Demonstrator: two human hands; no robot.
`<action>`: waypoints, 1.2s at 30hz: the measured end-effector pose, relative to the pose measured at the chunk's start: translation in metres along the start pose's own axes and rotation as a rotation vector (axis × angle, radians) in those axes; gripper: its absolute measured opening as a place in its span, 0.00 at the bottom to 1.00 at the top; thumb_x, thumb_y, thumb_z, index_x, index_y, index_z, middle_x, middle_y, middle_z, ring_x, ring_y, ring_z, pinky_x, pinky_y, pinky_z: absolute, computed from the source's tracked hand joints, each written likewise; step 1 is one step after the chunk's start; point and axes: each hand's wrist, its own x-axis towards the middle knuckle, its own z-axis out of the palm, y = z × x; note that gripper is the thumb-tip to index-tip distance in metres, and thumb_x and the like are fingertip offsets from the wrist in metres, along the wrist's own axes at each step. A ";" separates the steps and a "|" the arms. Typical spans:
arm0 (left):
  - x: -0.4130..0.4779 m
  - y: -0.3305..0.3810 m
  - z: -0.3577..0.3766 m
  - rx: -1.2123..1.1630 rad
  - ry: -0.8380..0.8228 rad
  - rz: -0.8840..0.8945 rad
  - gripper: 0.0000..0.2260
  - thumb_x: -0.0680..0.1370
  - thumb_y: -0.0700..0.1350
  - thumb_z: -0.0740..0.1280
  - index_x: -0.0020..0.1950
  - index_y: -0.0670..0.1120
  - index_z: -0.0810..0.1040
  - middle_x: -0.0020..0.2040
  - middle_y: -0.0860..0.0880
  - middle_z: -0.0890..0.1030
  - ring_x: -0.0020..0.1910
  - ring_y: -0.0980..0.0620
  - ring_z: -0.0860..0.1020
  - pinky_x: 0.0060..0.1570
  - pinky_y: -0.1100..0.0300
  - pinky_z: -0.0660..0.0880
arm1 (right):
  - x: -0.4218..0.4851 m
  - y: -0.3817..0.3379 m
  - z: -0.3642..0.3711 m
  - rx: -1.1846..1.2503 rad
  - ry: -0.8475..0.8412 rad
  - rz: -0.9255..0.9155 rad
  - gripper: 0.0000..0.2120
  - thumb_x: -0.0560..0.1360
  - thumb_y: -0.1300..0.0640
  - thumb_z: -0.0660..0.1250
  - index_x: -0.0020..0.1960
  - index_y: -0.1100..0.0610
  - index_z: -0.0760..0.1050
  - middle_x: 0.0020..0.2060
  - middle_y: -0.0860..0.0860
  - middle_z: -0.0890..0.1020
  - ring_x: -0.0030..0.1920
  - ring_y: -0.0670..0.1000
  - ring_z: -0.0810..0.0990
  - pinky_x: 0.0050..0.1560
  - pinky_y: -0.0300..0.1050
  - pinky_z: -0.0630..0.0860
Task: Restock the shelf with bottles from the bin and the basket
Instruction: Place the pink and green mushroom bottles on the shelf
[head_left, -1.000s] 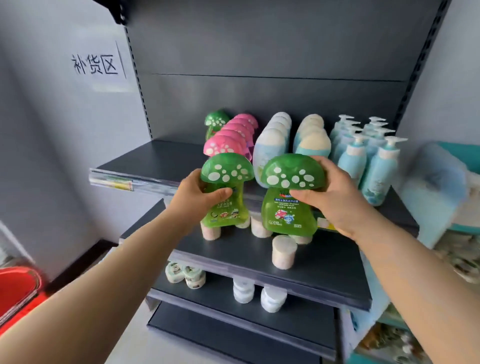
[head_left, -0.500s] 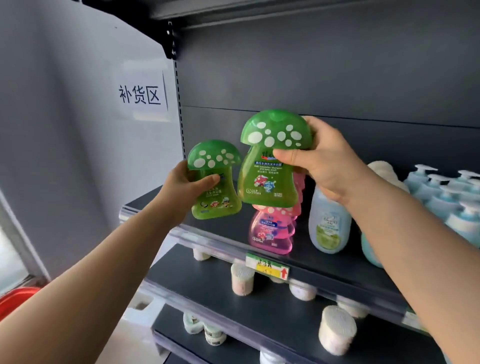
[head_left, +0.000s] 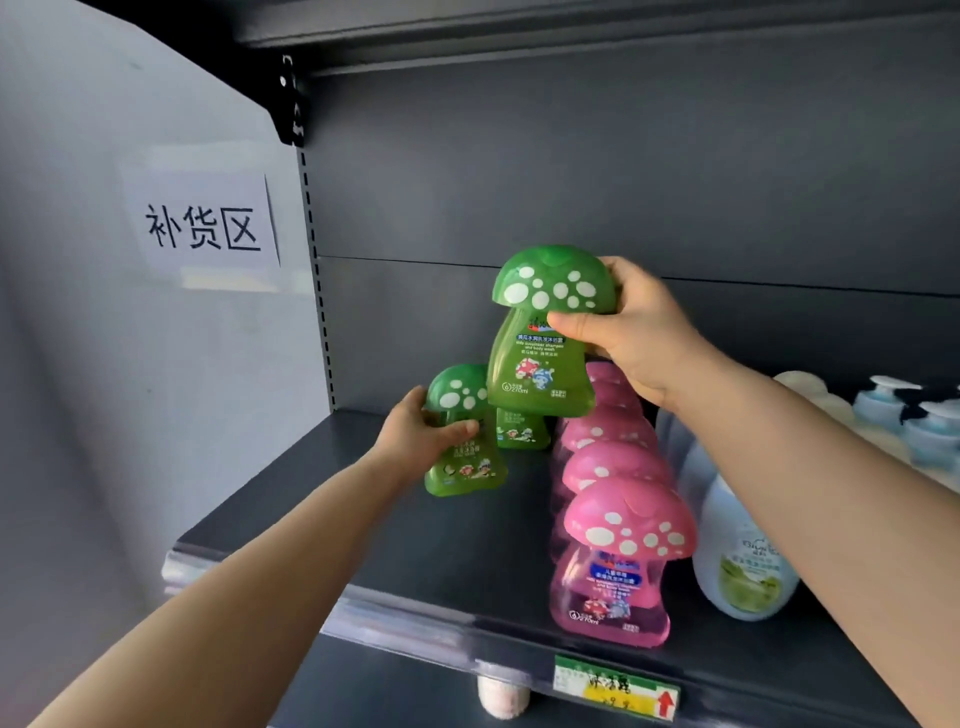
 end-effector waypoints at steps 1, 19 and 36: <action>0.014 -0.006 0.004 0.024 -0.036 0.006 0.38 0.53 0.59 0.79 0.60 0.50 0.73 0.52 0.49 0.83 0.50 0.49 0.82 0.54 0.47 0.79 | 0.006 0.001 0.000 -0.007 0.025 0.001 0.22 0.62 0.66 0.76 0.50 0.50 0.74 0.49 0.53 0.81 0.54 0.57 0.81 0.57 0.61 0.77; 0.092 -0.056 0.041 0.142 -0.460 0.170 0.27 0.66 0.47 0.79 0.61 0.48 0.73 0.53 0.51 0.82 0.53 0.53 0.80 0.58 0.52 0.76 | 0.018 0.031 0.010 -0.133 0.169 0.053 0.22 0.66 0.72 0.72 0.52 0.50 0.74 0.47 0.51 0.82 0.50 0.53 0.81 0.56 0.56 0.78; 0.025 0.010 0.006 -0.230 -0.503 0.356 0.25 0.68 0.48 0.74 0.63 0.46 0.72 0.57 0.47 0.81 0.55 0.51 0.81 0.54 0.55 0.78 | 0.017 0.043 0.031 -0.210 -0.017 0.162 0.21 0.67 0.69 0.73 0.54 0.51 0.73 0.49 0.51 0.81 0.51 0.52 0.81 0.56 0.56 0.78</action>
